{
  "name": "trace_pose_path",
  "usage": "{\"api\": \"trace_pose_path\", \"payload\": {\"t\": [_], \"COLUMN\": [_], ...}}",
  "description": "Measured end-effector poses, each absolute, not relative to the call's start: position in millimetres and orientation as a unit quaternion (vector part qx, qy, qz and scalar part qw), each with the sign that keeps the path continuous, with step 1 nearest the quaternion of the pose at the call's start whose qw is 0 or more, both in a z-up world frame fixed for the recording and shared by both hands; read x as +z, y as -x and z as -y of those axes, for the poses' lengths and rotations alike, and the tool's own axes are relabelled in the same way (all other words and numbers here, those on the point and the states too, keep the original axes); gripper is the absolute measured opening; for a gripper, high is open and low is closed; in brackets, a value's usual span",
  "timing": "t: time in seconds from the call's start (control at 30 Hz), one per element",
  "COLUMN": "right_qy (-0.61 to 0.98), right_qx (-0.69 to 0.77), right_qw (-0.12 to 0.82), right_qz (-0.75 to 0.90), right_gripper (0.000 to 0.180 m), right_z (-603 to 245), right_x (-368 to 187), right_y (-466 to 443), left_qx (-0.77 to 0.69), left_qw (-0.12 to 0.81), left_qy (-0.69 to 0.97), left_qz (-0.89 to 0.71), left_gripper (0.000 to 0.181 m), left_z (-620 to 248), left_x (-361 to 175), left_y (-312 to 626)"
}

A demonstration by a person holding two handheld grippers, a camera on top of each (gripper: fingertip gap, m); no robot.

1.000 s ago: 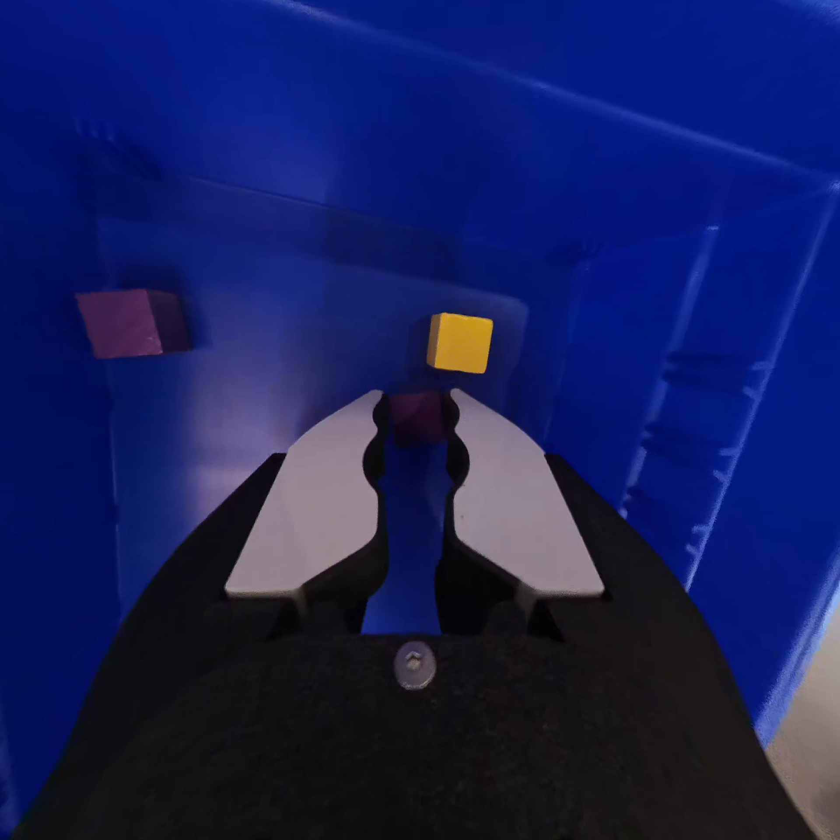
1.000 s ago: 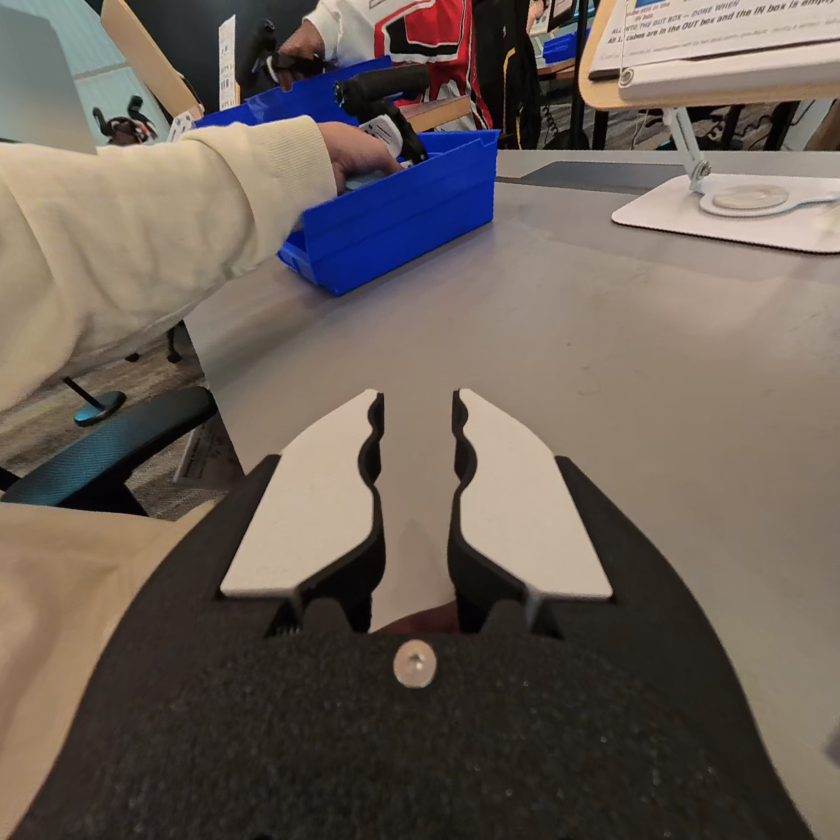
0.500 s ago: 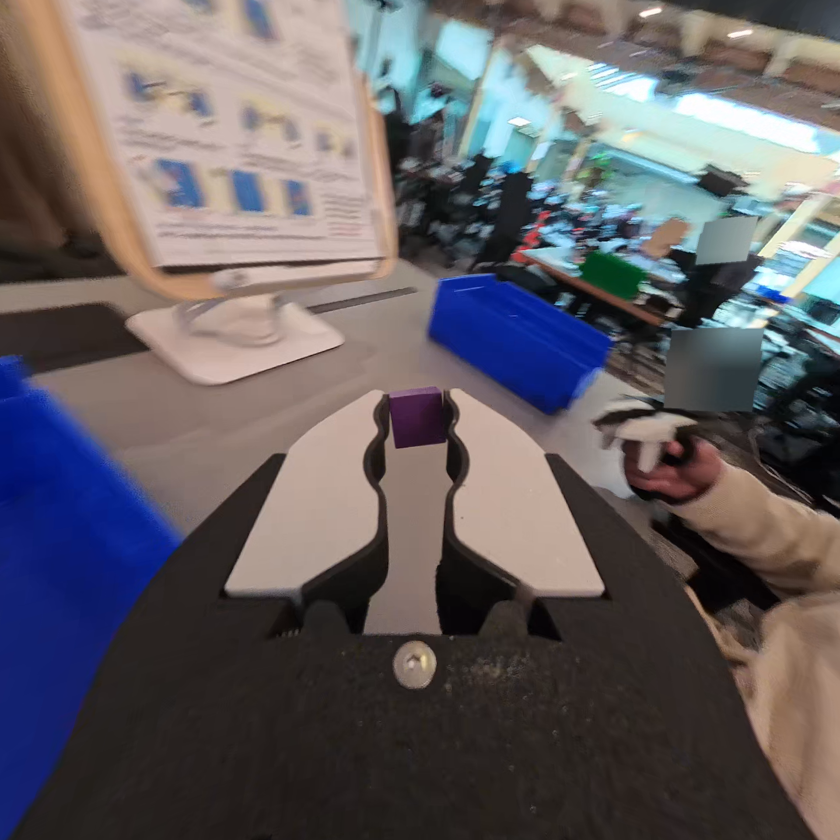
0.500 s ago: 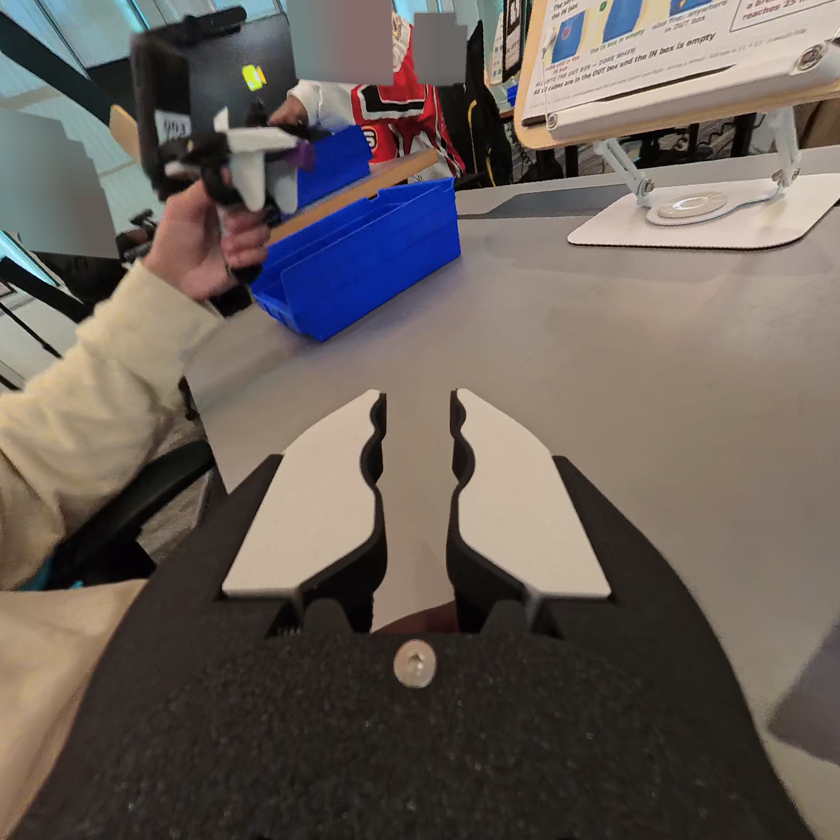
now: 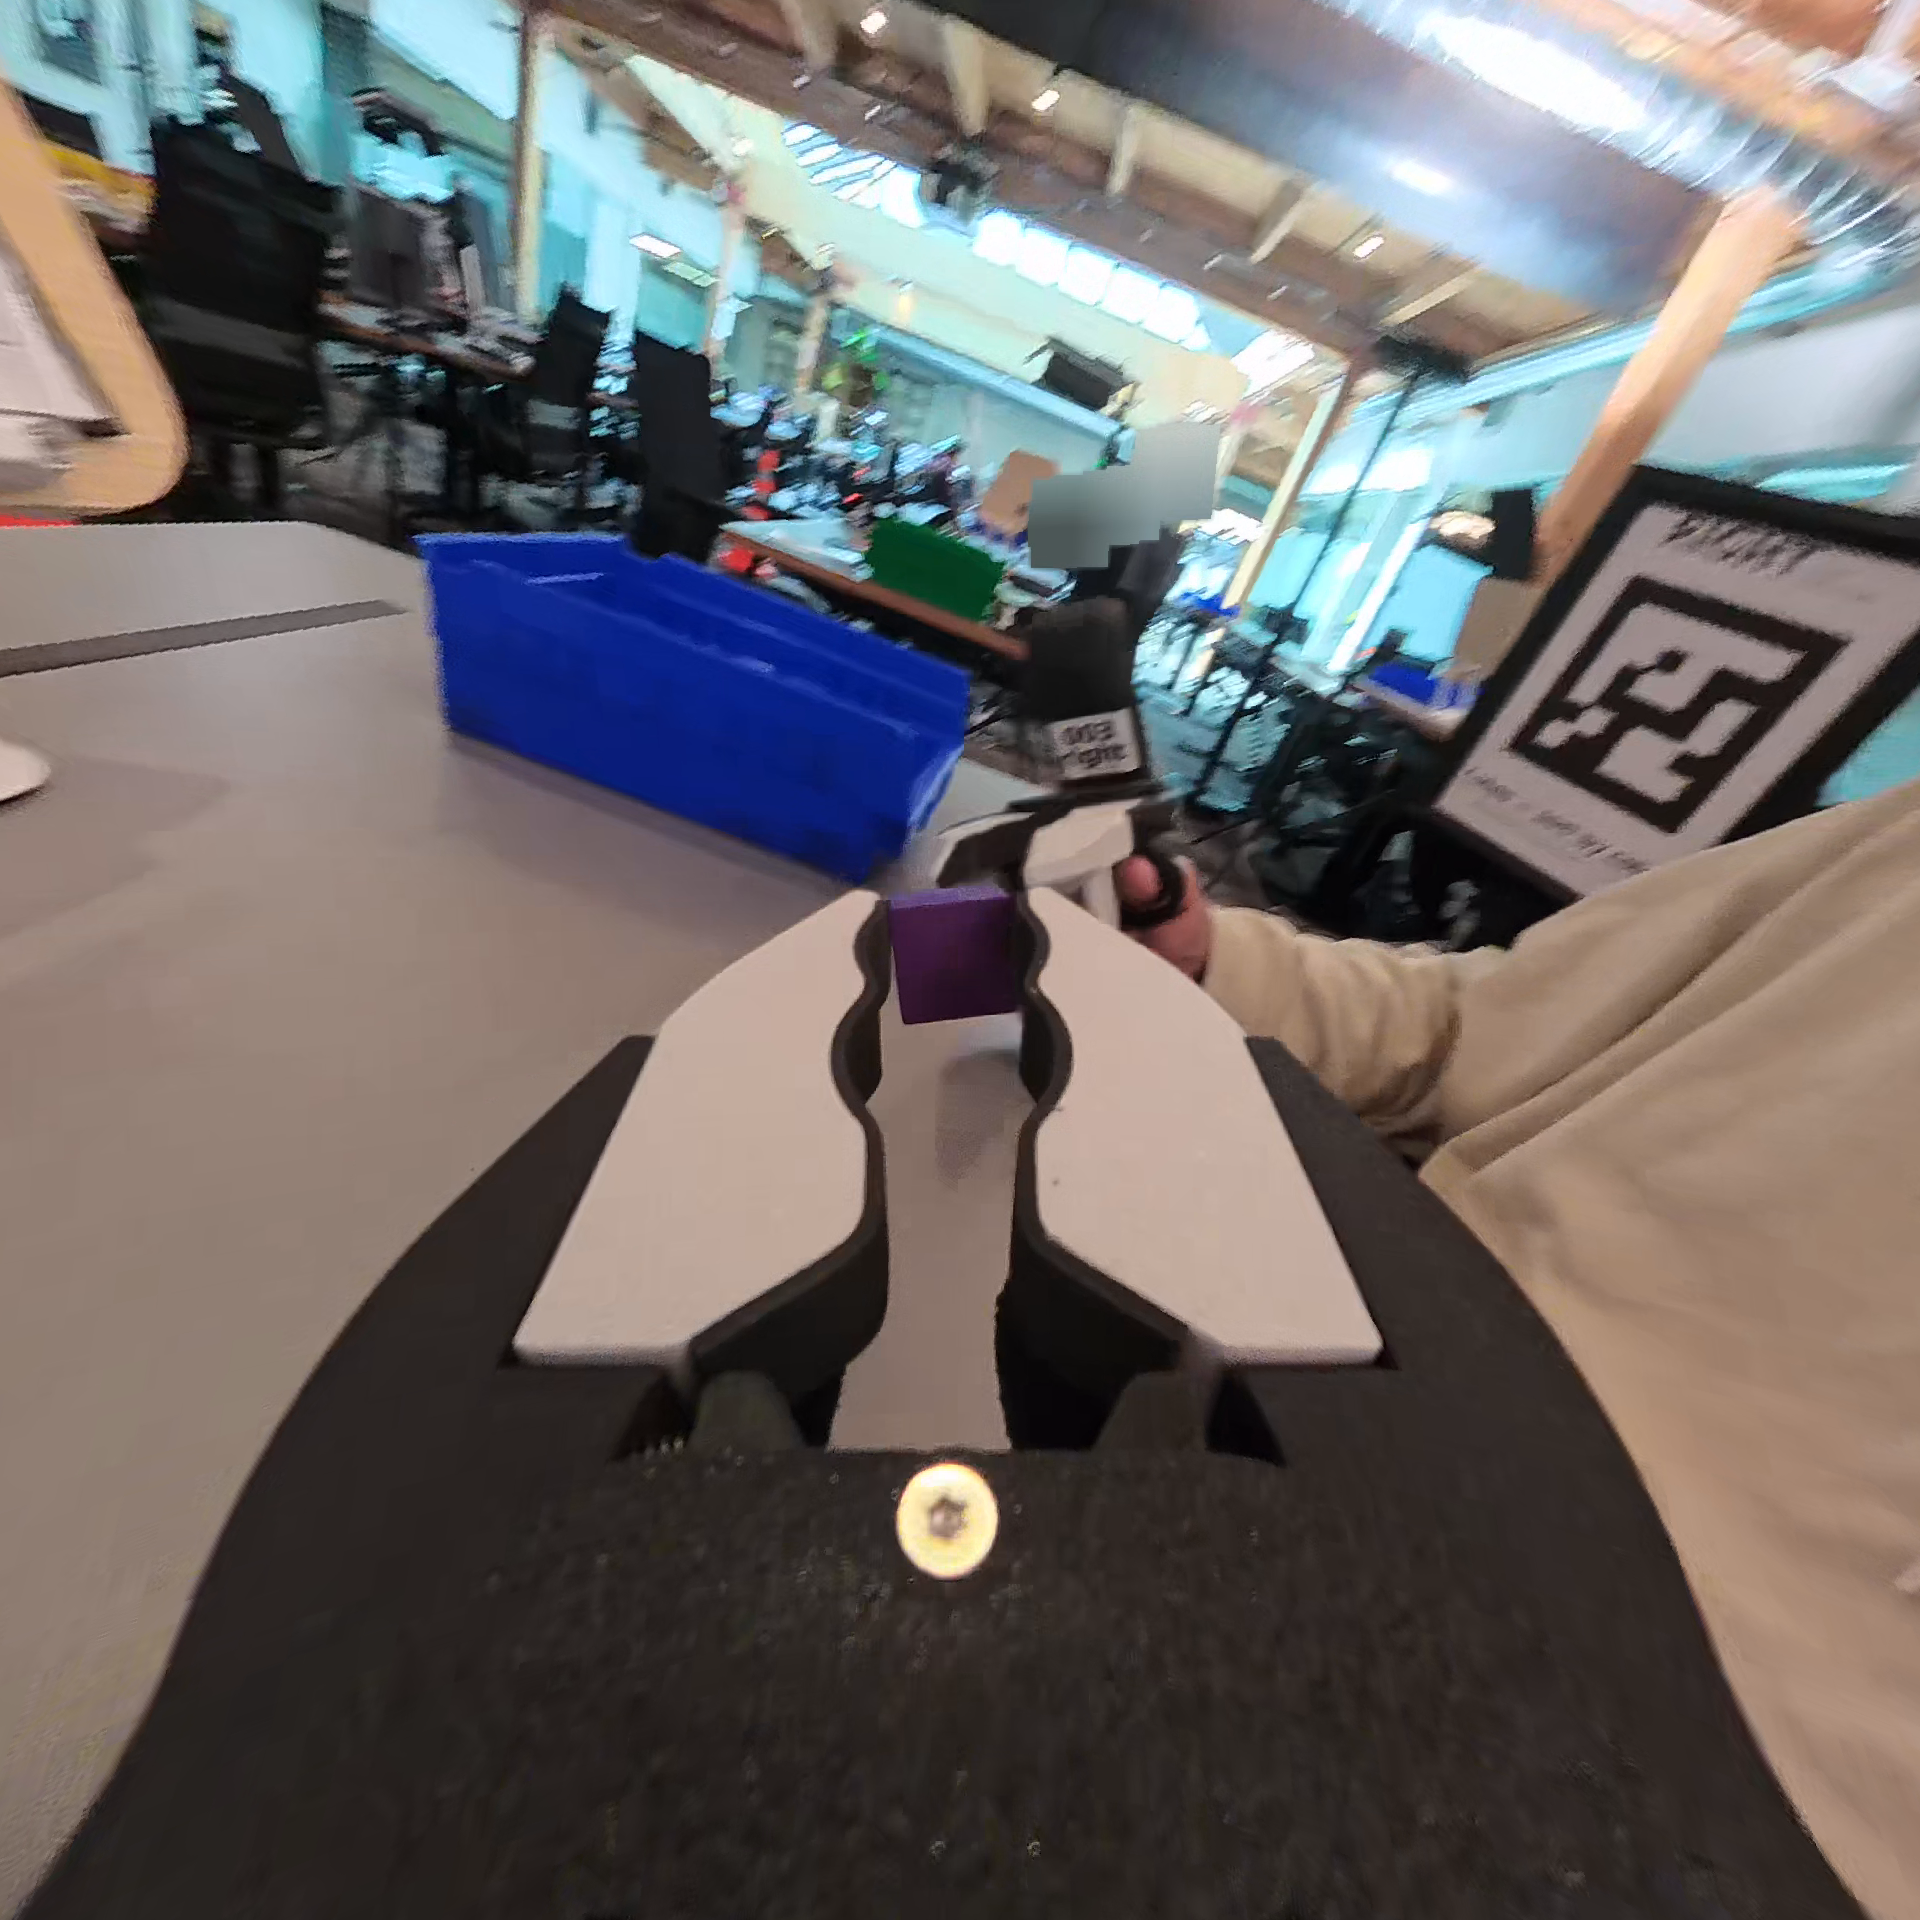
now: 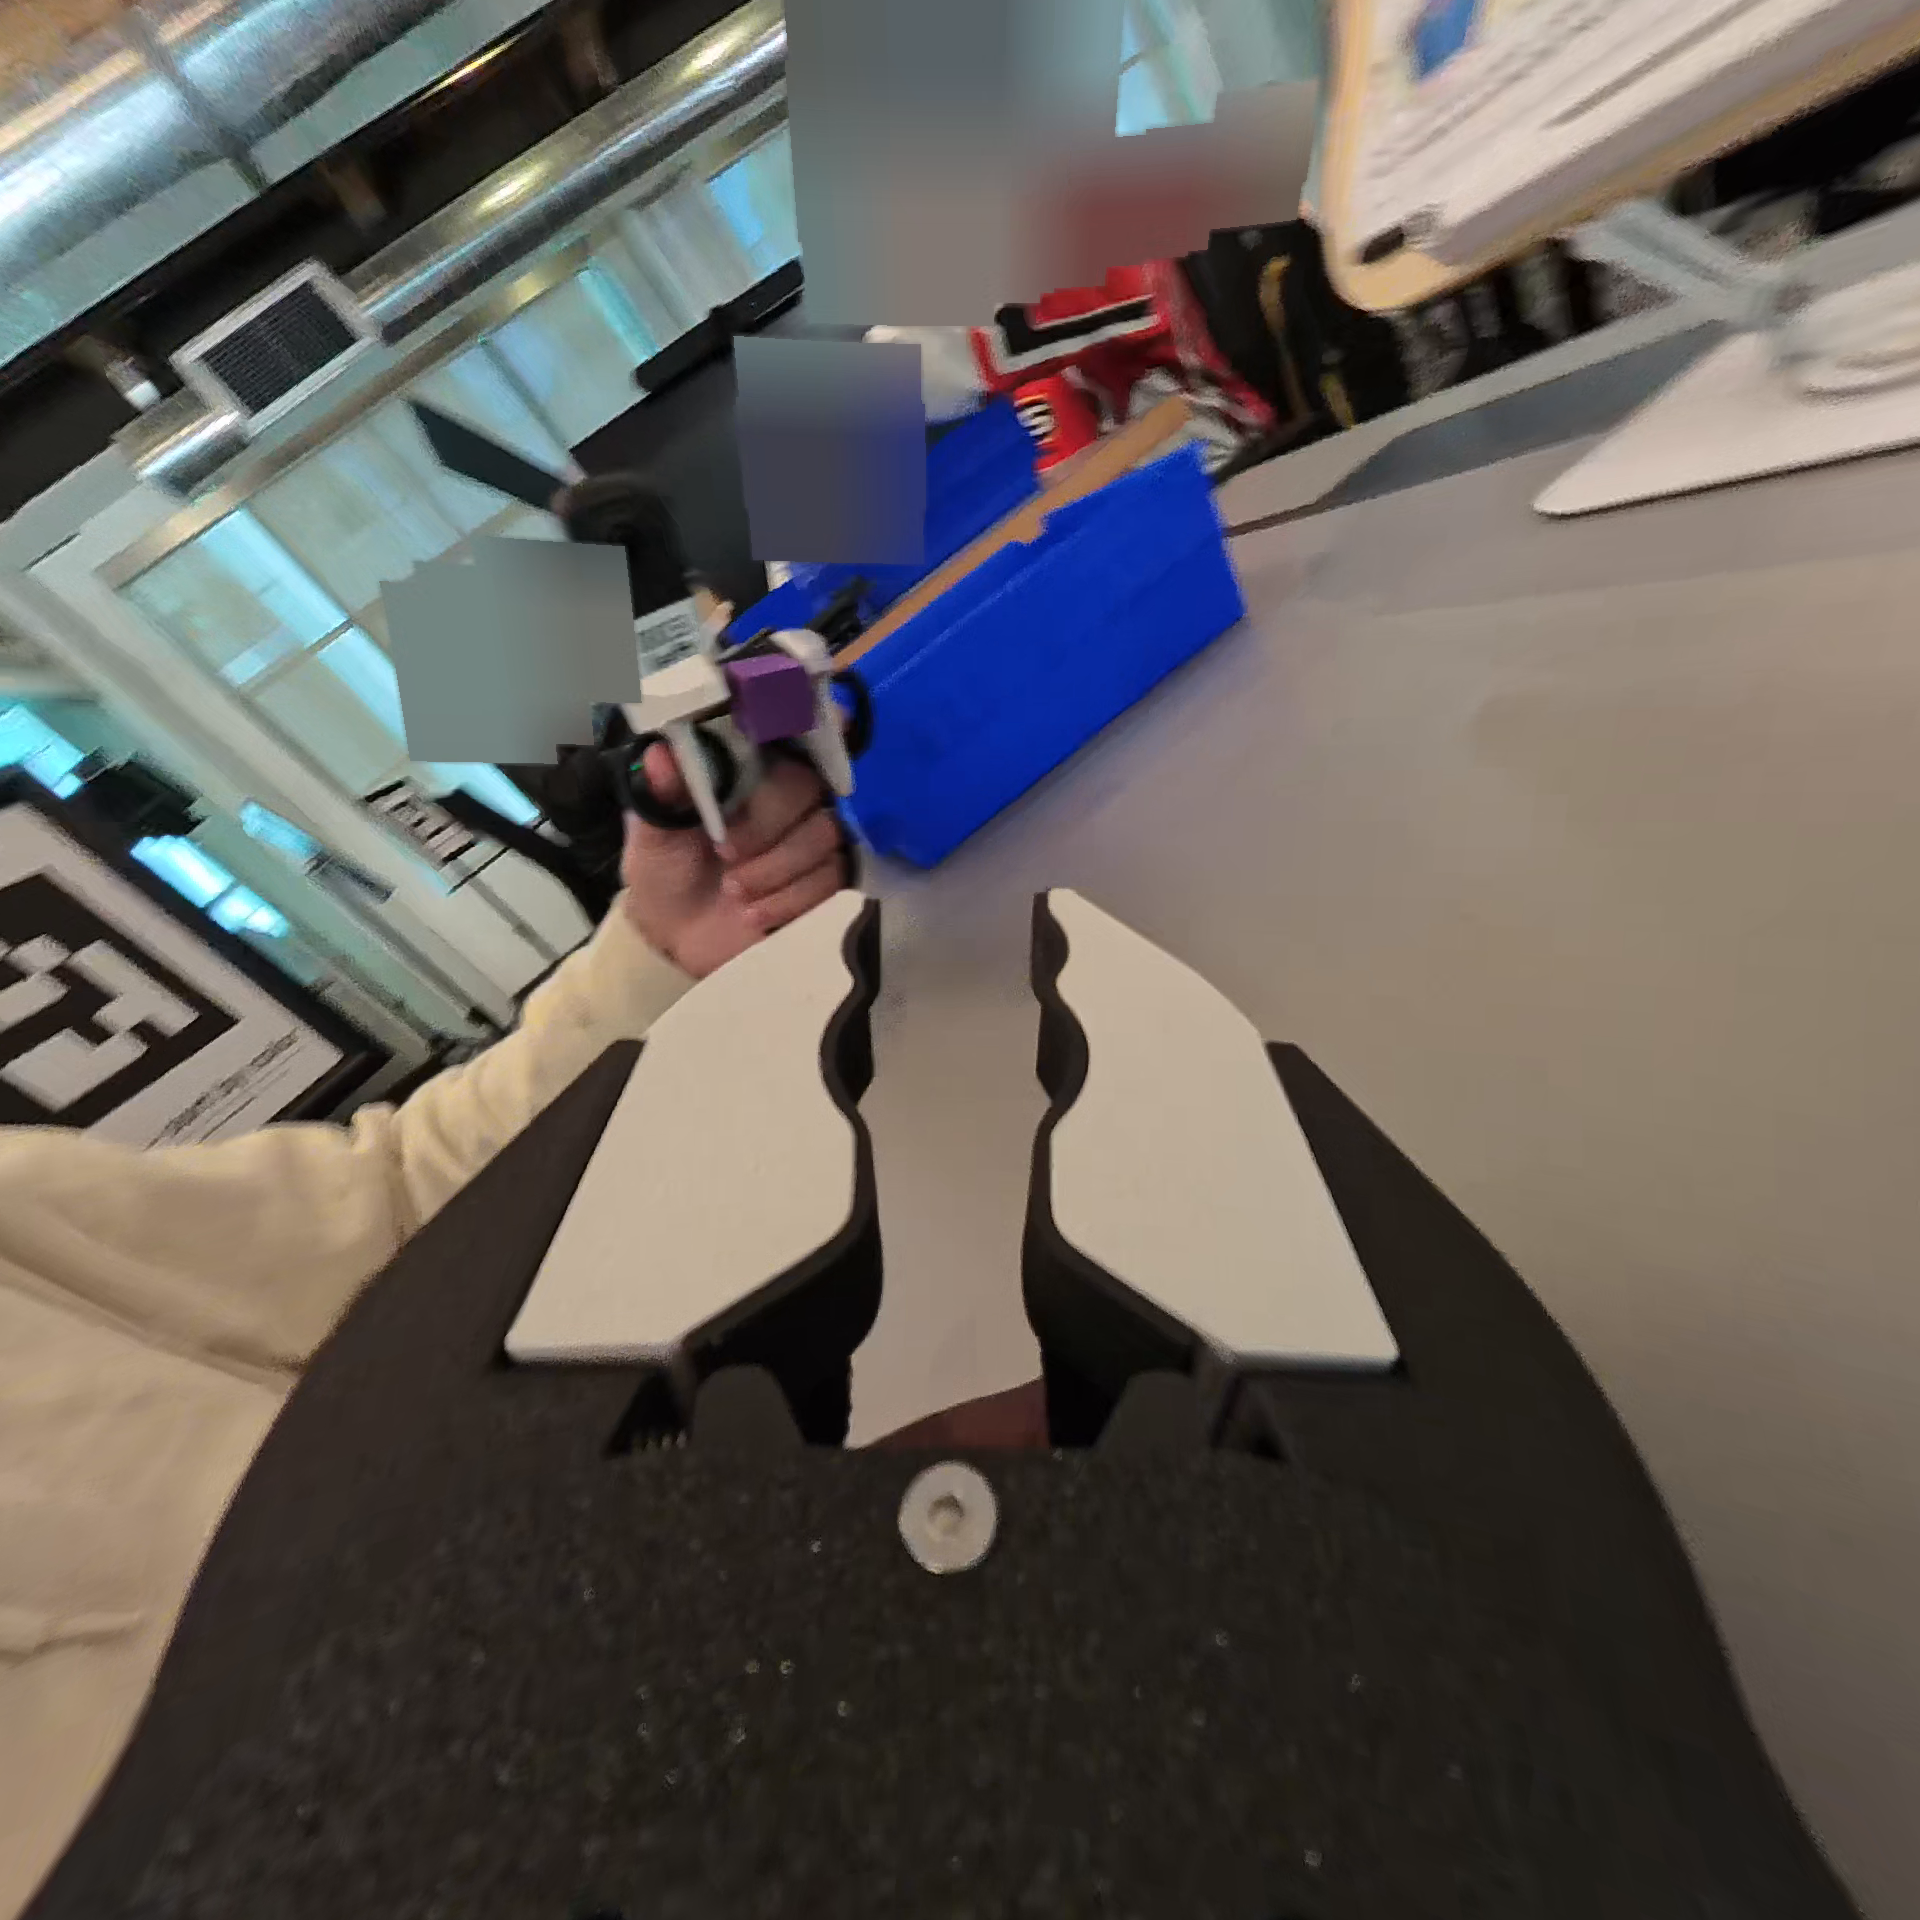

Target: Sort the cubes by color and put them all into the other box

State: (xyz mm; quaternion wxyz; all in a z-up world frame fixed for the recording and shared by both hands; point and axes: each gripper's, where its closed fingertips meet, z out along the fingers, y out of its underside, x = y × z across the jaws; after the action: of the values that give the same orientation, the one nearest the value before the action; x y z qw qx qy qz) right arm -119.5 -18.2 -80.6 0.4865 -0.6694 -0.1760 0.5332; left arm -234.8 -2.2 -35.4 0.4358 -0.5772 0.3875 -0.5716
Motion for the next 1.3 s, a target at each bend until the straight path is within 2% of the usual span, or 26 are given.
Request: {"api": "trace_pose_path", "payload": {"t": [0.17,0.27,0.7,0.73,0.8,0.87,0.97,1.1,1.3], "right_qy": [0.624,0.623,0.601,0.600,0.600,0.602,0.606,0.627,0.659], "right_qx": [0.530,0.516,0.548,0.550,0.550,0.544,0.528,0.492,0.421], "right_qw": [0.480,0.505,0.500,0.497,0.500,0.504,0.520,0.547,0.577], "right_qz": [0.315,0.302,0.297,0.302,0.298,0.298,0.290,0.256,0.236], "right_gripper": [0.032,0.033,0.021,0.021,0.021,0.021,0.021,0.021,0.021], "right_z": [25,13,27,29,29,31,32,25,23], "right_x": [-57,-48,-60,-60,-59,-59,-57,-58,-46], "right_y": [173,180,168,169,168,164,155,132,86], "left_qx": [-0.625,-0.620,-0.624,-0.620,-0.599,-0.558,-0.433,-0.252,-0.297], "left_qw": [0.401,0.396,0.354,0.351,0.358,0.390,0.470,0.558,0.531], "left_qy": [0.526,0.517,0.519,0.526,0.544,0.571,0.642,0.720,0.739], "left_qz": [-0.414,-0.438,-0.464,-0.465,-0.466,-0.459,-0.423,-0.326,-0.289], "left_gripper": [0.022,0.022,0.022,0.029,0.066,0.083,0.086,0.075,0.074], "left_z": [7,10,30,33,36,36,18,-9,4], "left_x": [-19,-19,-41,-41,-42,-42,-49,-71,-93], "left_y": [186,164,146,147,153,167,199,263,280]}}
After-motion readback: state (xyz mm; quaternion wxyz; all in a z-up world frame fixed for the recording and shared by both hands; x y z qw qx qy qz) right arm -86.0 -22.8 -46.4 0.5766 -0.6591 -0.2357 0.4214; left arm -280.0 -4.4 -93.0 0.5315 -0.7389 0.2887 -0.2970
